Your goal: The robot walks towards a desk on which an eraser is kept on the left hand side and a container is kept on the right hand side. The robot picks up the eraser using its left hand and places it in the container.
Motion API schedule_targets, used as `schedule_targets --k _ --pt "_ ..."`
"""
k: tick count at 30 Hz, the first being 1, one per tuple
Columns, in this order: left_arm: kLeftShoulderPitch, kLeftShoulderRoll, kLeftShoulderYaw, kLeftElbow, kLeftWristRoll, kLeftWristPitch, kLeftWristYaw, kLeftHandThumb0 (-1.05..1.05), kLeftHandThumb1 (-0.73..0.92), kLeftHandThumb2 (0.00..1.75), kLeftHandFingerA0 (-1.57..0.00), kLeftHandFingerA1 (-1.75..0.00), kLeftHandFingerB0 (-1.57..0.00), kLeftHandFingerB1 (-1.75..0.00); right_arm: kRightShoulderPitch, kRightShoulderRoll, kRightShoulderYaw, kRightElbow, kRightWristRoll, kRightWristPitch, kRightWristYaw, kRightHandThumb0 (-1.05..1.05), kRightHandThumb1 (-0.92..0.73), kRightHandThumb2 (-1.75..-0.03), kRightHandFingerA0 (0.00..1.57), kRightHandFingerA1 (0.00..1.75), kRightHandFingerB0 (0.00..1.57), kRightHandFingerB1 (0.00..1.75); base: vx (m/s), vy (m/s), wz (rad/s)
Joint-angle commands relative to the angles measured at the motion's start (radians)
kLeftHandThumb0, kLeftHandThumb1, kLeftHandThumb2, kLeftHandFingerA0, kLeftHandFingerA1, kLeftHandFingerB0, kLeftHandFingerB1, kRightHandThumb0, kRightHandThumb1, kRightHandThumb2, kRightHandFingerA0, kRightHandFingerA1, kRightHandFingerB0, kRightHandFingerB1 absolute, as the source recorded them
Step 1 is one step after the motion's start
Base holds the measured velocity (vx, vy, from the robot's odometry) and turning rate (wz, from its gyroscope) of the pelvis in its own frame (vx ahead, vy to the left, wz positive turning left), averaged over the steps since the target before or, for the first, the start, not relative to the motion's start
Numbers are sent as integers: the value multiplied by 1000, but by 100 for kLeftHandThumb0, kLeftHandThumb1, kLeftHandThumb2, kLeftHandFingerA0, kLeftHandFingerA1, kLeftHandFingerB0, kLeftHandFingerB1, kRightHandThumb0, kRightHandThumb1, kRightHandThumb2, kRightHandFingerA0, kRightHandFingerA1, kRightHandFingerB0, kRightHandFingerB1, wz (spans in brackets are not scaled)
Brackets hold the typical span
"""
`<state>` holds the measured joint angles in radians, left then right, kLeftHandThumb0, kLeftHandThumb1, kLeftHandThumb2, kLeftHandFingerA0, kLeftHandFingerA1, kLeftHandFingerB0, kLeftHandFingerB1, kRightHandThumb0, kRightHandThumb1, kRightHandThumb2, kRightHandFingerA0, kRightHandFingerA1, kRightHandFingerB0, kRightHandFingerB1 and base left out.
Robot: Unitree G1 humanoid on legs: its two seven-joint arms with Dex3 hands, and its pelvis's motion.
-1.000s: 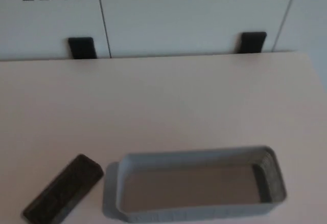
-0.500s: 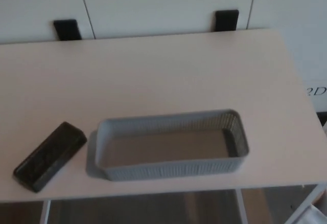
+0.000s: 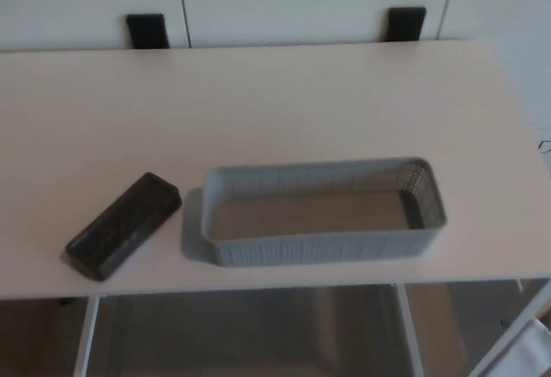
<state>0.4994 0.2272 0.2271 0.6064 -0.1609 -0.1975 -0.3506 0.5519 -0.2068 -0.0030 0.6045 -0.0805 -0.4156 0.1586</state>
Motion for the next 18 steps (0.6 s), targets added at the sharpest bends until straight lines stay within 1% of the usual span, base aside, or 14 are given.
schedule_targets --k 1,2,3,10,13,18 --pt "-3 5 0 -3 0 -4 -6 -28 58 57 -64 -50 -55 -46 11 -29 5 -37 -14 26 4 -48 -40 -83 77 71 56 61 0 0 0" --pt "-3 4 0 -5 0 -1 -3 -28 58 57 -64 -50 -55 -46 10 -29 6 -35 -11 25 5 -48 -40 -83 77 71 56 61 -35 -38 -9" --pt "-7 3 1 0 -1 1 -3 -28 57 57 -66 -50 -56 -46 15 -31 6 -43 -7 25 6 -47 -50 -54 79 57 67 51 -86 -132 -1" --pt "-8 2 2 2 -3 0 -8 -28 58 56 -64 -49 -56 -46 11 -38 15 -48 -10 31 9 -46 -51 -54 79 57 67 51 -50 0 1" --pt "-11 3 -2 0 7 -1 2 -29 56 57 -68 -49 -56 -46 13 -39 18 -59 -14 42 5 -46 -51 -55 79 57 68 51 -47 126 -1" --pt "-8 2 0 -9 0 3 -6 -30 57 57 -66 -50 -55 -47 10 -45 25 -59 -16 45 10 -45 -51 -55 81 57 69 51 -37 168 2"
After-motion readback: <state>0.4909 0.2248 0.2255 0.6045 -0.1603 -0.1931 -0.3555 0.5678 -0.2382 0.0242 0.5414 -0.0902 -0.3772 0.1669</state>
